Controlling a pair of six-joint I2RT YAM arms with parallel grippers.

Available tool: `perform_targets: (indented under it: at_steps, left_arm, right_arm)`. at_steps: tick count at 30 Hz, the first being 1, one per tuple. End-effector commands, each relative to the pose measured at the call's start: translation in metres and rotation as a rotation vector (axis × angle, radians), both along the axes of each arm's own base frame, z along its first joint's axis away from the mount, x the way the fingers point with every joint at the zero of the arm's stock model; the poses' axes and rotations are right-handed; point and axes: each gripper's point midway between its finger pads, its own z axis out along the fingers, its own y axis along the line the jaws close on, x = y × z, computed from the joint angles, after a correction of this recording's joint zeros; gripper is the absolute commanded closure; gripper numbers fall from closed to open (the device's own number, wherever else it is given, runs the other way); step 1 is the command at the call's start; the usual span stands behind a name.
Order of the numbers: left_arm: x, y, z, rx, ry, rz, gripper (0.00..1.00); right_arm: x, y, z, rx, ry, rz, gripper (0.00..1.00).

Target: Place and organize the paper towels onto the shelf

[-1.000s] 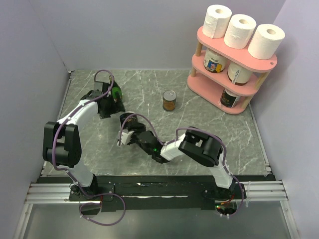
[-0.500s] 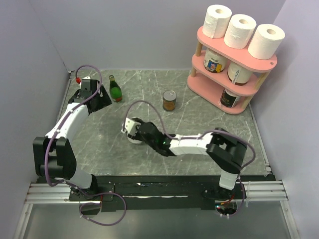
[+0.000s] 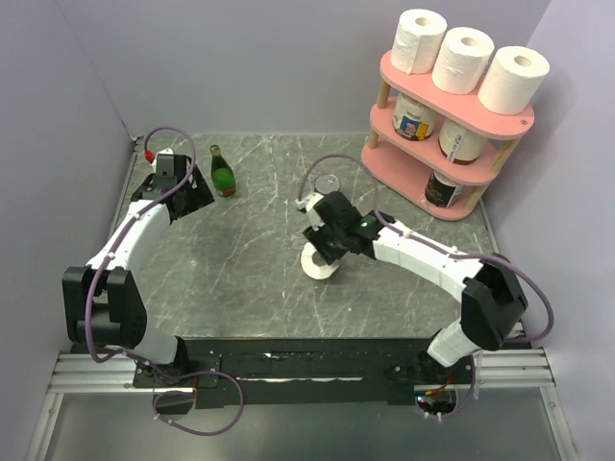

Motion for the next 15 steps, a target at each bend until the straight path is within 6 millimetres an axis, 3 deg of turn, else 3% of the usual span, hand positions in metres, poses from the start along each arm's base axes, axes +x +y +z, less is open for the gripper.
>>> perform_targets:
  at_steps: [1,6,11,15]
  left_arm:
    - [-0.001,-0.003,0.016,-0.021,-0.052,-0.015,0.04]
    - [-0.002,-0.005,0.015,-0.021,-0.055,-0.023,0.04]
    - [-0.003,-0.006,0.016,-0.021,-0.058,-0.025,0.04]
    - [-0.003,-0.004,0.016,-0.008,-0.056,-0.014,0.04]
  right_arm:
    - [-0.017,-0.011,0.018,0.088,0.101,-0.043,0.60]
    - [-0.003,-0.021,0.013,0.053,0.122,-0.132,0.48]
    - [0.009,-0.034,0.039,0.025,0.043,-0.183,0.27]
    - [0.001,-0.035,0.060,0.064,0.023,-0.164,0.27]
